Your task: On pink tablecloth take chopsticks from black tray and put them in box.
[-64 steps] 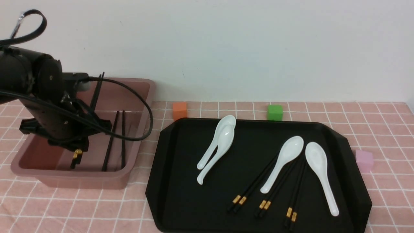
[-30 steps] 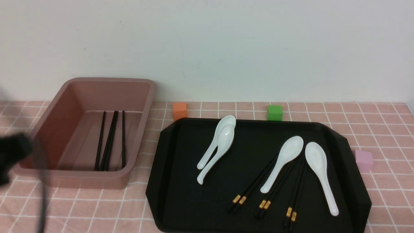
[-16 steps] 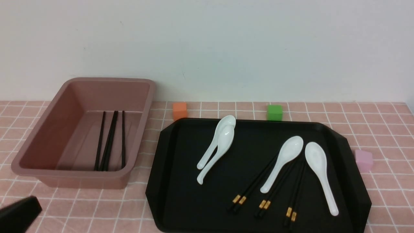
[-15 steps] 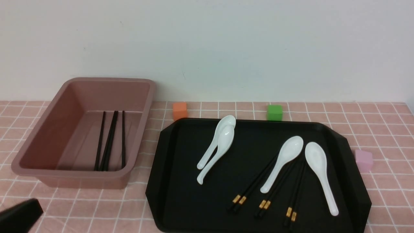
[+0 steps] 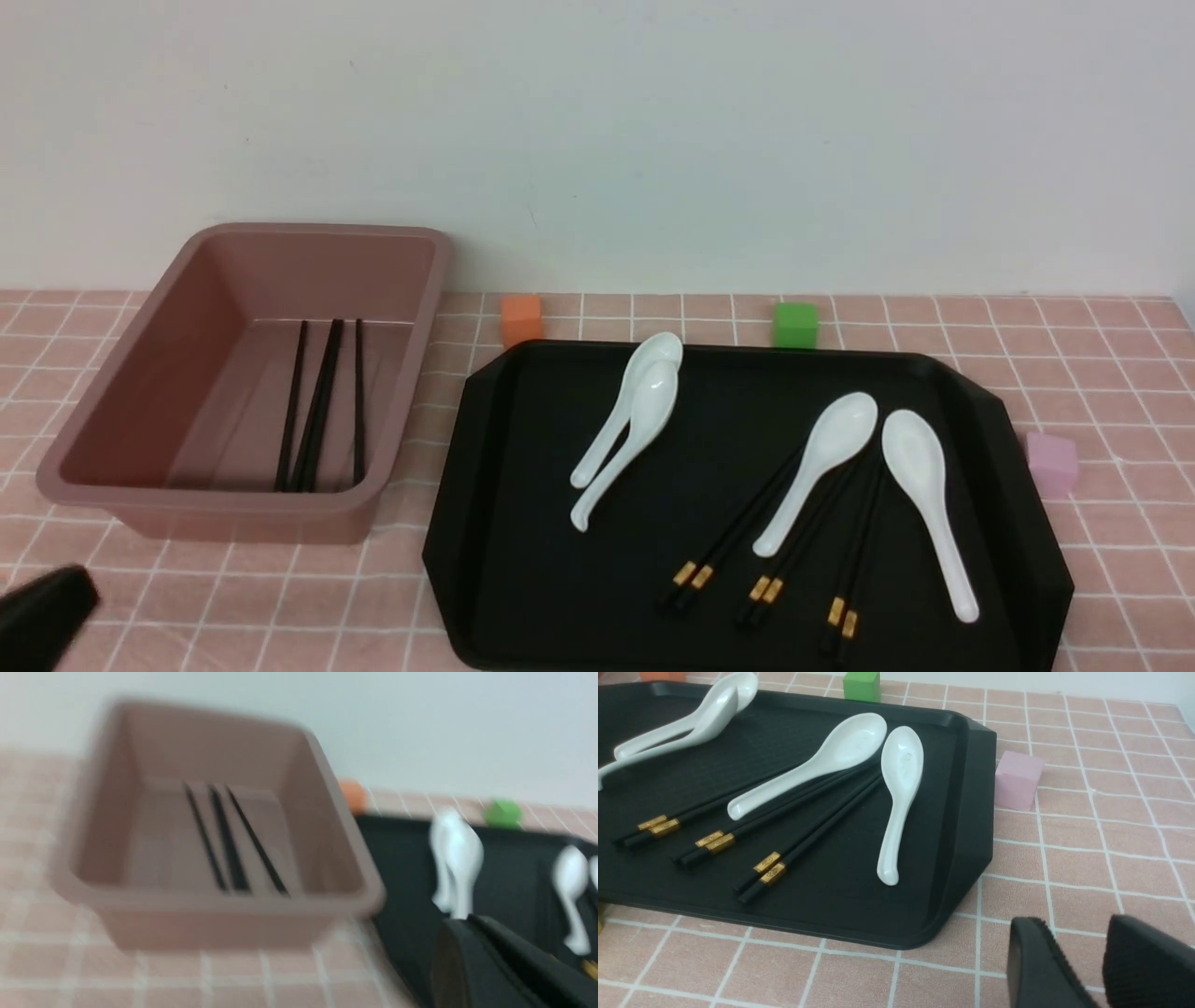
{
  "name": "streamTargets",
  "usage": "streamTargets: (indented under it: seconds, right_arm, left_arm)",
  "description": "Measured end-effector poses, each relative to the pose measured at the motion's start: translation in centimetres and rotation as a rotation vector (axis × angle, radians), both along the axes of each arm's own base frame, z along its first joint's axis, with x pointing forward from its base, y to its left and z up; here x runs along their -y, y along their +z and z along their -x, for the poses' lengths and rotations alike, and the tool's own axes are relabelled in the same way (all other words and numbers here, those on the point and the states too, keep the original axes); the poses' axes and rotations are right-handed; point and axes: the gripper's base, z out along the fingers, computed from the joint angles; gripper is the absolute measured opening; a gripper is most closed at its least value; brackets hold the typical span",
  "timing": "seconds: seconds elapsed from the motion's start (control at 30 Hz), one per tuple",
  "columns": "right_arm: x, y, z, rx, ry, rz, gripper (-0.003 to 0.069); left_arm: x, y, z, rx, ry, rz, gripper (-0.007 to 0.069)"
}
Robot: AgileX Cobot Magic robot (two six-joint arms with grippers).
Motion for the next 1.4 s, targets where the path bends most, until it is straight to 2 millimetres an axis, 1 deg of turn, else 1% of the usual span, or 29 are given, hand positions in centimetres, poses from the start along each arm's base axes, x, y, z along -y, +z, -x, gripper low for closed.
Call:
streamTargets:
  seconds: [0.03, 0.07, 0.1, 0.17, 0.2, 0.23, 0.27, 0.3, 0.33, 0.37, 0.4, 0.47, 1.4]
  right_arm:
    - [0.0, 0.0, 0.0, 0.000, 0.000, 0.000, 0.0240]
    - [0.0, 0.0, 0.0, 0.000, 0.000, 0.000, 0.0240]
    - [0.0, 0.0, 0.0, 0.000, 0.000, 0.000, 0.0240]
    - [0.0, 0.0, 0.0, 0.000, 0.000, 0.000, 0.0240]
    - [0.0, 0.0, 0.0, 0.000, 0.000, 0.000, 0.0240]
    - [0.0, 0.0, 0.0, 0.000, 0.000, 0.000, 0.0240]
    - [0.0, 0.0, 0.0, 0.000, 0.000, 0.000, 0.0240]
    - [0.0, 0.0, 0.0, 0.000, 0.000, 0.000, 0.0240]
    - [0.0, 0.0, 0.0, 0.000, 0.000, 0.000, 0.0240]
    - [0.0, 0.0, 0.0, 0.000, 0.000, 0.000, 0.0240]
    - [0.0, 0.0, 0.0, 0.000, 0.000, 0.000, 0.0240]
    - [0.0, 0.0, 0.0, 0.000, 0.000, 0.000, 0.0240]
    - [0.0, 0.0, 0.0, 0.000, 0.000, 0.000, 0.0240]
  left_arm:
    - [0.0, 0.0, 0.1, 0.006, 0.000, -0.001, -0.0013]
    - [-0.5, -0.4, 0.5, 0.041, 0.052, -0.001, -0.0013]
    - [-0.6, -0.3, 0.6, 0.049, 0.058, -0.001, -0.0013]
    - [-1.1, -1.2, 1.5, 0.096, 0.128, 0.000, -0.0013]
    - [-1.2, -1.7, 1.6, 0.096, 0.148, -0.001, -0.0013]
    - [-1.4, -2.6, 1.8, 0.087, 0.171, -0.005, -0.0013]
    - [-1.4, -3.0, 1.8, 0.078, 0.177, -0.006, -0.0013]
    - [-1.5, -4.4, 1.7, 0.019, 0.192, -0.009, -0.0013]
    - [-1.5, -5.1, 1.7, -0.024, 0.194, -0.003, -0.0013]
    - [-1.5, -5.7, 1.8, -0.076, 0.197, 0.010, -0.0013]
    - [-1.5, -5.8, 1.8, -0.087, 0.197, 0.010, -0.0013]
    - [-1.4, -6.8, 2.0, -0.194, 0.199, 0.046, -0.0013]
    - [-1.4, -7.0, 2.1, -0.214, 0.197, 0.052, -0.0010]
